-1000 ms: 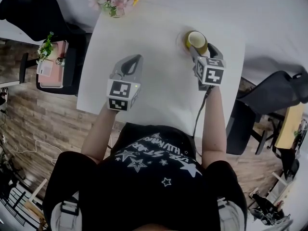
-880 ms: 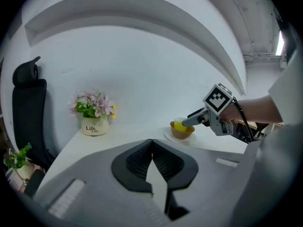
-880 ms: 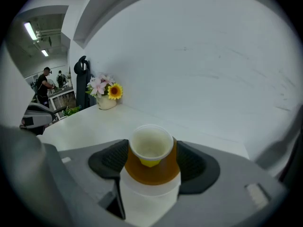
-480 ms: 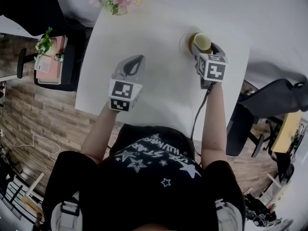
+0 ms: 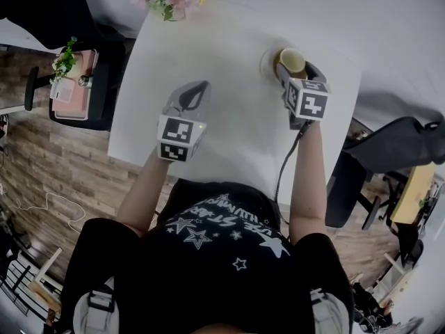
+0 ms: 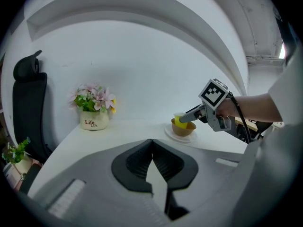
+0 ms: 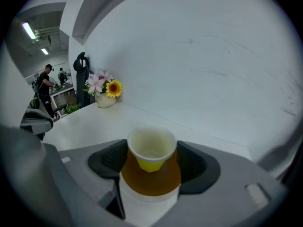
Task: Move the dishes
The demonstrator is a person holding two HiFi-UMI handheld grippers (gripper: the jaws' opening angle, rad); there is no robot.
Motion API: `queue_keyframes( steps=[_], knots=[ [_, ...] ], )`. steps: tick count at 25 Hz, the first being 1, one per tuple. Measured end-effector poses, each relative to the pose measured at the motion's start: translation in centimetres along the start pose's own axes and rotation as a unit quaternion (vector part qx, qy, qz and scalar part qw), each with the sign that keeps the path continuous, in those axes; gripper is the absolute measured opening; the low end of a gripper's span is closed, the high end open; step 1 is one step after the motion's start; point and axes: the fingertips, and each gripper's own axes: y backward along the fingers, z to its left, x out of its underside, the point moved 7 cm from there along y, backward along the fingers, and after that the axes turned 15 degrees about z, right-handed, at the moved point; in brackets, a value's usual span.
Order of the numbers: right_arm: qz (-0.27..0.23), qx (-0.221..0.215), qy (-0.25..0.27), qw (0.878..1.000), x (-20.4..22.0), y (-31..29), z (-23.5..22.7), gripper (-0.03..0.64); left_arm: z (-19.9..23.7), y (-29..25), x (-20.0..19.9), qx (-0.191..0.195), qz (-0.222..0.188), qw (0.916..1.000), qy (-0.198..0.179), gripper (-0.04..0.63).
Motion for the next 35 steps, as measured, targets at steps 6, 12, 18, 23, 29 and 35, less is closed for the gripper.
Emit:
queue_keyframes(
  steps=[6, 12, 18, 23, 29, 35],
  knots=[
    [-0.025, -0.001, 0.004, 1.000, -0.8, 1.9, 0.1, 0.330, -0.2, 0.2, -0.2, 0.000, -0.004, 1.0000, -0.003, 0.011],
    [-0.071, -0.007, -0.001, 0.997, -2.9, 4.6, 0.2, 0.330, 0.1, 0.4, -0.4, -0.003, -0.009, 1.0000, -0.001, 0.011],
    [-0.103, -0.016, 0.001, 0.995, -6.0, 4.5, 1.8, 0.330, 1.1, 0.5, -0.5, -0.012, -0.012, 0.9999, 0.001, 0.011],
    [-0.121, -0.028, -0.001, 0.992, -8.2, 3.5, 4.3, 0.330, 2.0, 0.9, -0.3, -0.021, -0.011, 0.9997, 0.005, 0.011],
    [-0.131, -0.016, -0.017, 0.991, -10.0, 0.8, 6.9, 0.330, 3.4, 0.9, 0.1, -0.031, -0.002, 0.9994, 0.012, 0.011],
    [-0.123, 0.002, -0.022, 0.992, -10.9, -1.7, 8.2, 0.330, 4.4, 0.5, 0.2, -0.036, 0.004, 0.9992, 0.018, 0.011]
  ],
)
